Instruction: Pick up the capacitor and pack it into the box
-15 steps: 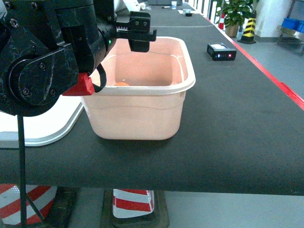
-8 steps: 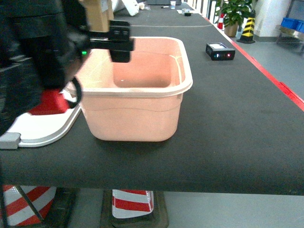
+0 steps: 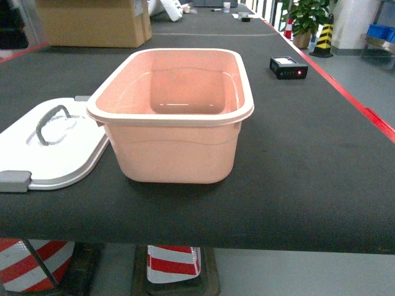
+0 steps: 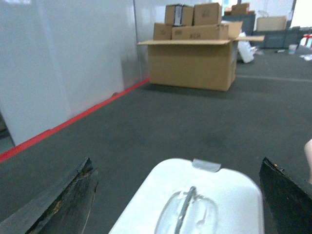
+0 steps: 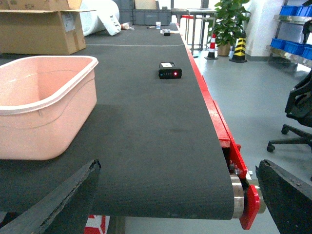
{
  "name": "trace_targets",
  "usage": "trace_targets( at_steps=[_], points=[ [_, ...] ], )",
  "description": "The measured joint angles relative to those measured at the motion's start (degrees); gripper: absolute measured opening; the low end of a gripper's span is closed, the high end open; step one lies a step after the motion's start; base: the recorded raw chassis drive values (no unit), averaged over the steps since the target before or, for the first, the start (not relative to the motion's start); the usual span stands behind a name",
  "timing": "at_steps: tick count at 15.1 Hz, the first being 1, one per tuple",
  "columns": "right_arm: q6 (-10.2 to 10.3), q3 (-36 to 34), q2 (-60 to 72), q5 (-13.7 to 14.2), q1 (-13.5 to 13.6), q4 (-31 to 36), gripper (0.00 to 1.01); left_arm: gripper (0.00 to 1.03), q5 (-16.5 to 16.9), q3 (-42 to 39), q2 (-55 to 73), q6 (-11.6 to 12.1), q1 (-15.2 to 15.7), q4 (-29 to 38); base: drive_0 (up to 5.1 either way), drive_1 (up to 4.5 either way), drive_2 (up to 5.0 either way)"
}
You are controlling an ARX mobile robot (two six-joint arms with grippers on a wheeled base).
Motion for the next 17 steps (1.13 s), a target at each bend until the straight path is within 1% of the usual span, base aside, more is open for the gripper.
trace_targets(
  at_steps=[1,2,3,4,5,7,11,12,13,14,16,17],
  points=[
    [0.00,0.00,0.00,0.00,0.00,-0.07,0.98,0.98,2.36,0.24,4.09,0.98,3.19,-0.15,0.0,0.00,0.0],
    [0.00,0.00,0.00,0.02,0.00,-0.07,0.98,0.98,5.27,1.55,9.99,1.84,5.70,0.31,0.0,0.00,0.0],
    [0.00,0.00,0.00,0.00,0.00,-0.04,0.98,0.98,9.99,8.81,21.59,2.78,8.92,0.74,0.0,0.00,0.0],
    [0.00,0.00,0.00,0.02,0.00,-0.04,0.98,0.98,14.03,24.46,35.43,5.84,9.25,-4.68,0.0,0.00,0.0],
    [0.00,0.00,0.00,0.00,0.00,-0.04,0.98,0.98,14.97,29.38,38.88,5.97,9.16,-6.91,0.0,0.00,0.0],
    [0.00,0.00,0.00,0.00,0.00,-0.04,0.98,0.98,15.10,35.01,42.34,6.10,9.18,-8.37,0.0,0.00,0.0],
    [0.00,0.00,0.00,0.00,0.00,-0.07,0.98,0.98,15.17,40.02,45.18,5.84,9.29,-11.15,0.0,0.00,0.0],
    [0.00,0.00,0.00,0.00,0.00,-0.04,0.98,0.98,15.52,42.14,46.40,5.29,9.29,-13.66,0.0,0.00,0.0],
    [0.00,0.00,0.00,0.00,0.00,-0.07,0.98,0.86,16.35,44.78,47.41,2.84,9.29,-16.31,0.0,0.00,0.0],
    [0.00,0.00,0.00,0.00,0.00,-0.04,0.98,0.74,16.68,45.18,47.50,2.29,9.29,-16.52,0.0,0.00,0.0],
    [0.00,0.00,0.00,0.00,0.00,-0.04,0.98,0.46,17.84,45.18,47.60,1.44,9.27,-18.03,0.0,0.00,0.0],
    [0.00,0.00,0.00,0.00,0.00,-0.04,0.98,0.35,17.94,45.09,47.60,1.36,9.27,-18.08,0.0,0.00,0.0]
  ],
)
